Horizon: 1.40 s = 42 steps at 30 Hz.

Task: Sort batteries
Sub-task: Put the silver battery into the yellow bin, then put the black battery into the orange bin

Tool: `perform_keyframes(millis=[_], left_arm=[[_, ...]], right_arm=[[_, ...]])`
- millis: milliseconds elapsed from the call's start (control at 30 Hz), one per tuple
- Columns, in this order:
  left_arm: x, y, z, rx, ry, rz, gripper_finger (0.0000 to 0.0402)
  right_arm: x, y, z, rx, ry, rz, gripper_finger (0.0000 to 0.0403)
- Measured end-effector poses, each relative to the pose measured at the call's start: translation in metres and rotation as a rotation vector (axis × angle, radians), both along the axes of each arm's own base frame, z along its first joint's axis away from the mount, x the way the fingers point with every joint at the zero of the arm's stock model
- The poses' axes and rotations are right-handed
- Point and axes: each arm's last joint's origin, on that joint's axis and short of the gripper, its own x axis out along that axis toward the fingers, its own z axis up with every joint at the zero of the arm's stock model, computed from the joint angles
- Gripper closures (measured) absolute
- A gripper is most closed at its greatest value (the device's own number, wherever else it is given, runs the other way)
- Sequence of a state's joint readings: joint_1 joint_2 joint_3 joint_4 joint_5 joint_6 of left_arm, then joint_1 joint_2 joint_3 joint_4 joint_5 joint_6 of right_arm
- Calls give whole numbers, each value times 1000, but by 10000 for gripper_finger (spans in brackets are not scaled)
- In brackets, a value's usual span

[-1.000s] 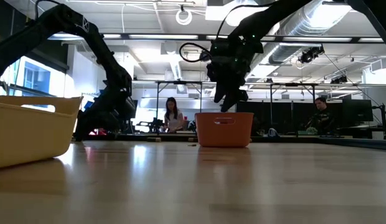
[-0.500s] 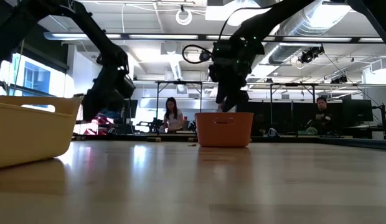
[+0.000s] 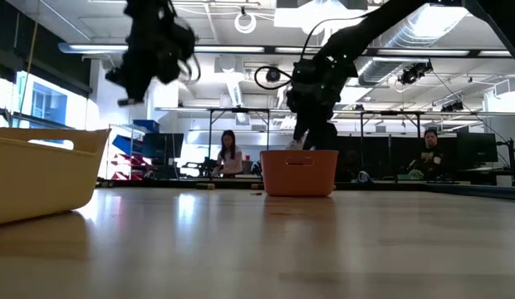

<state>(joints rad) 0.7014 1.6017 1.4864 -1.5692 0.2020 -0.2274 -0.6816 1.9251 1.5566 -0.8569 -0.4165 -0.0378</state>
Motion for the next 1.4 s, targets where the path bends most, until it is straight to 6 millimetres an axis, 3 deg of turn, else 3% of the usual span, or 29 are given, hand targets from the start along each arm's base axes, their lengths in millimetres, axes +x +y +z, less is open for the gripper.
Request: perform_keyframes(millis=[167,300,467,633,833,1033,1233,1400], left_arm=[[10,-79,29,47,-58,-21,374],[6,-144,33,23,-38,-55,375],[-1,-216,14,-45,-26,-162,375],[2,-262,-23,-85,-111,-242,376],[8,-269,-66,-63,-232,-265,366],[2,-267,-98,-34,-265,-373,341],[-2,-269,-115,-34,-310,-440,301],[-1,-270,-114,-78,-330,-512,264]], right_arm=[[2,-3,1,-37,-34,25,153],[5,-3,3,-32,-84,40,153],[10,-1,8,19,-213,133,153],[5,4,28,-12,-296,198,153],[-7,20,69,-41,-374,161,153],[-9,48,96,7,-403,127,153],[-5,82,111,32,-354,48,153],[-4,113,117,-20,-276,30,153]])
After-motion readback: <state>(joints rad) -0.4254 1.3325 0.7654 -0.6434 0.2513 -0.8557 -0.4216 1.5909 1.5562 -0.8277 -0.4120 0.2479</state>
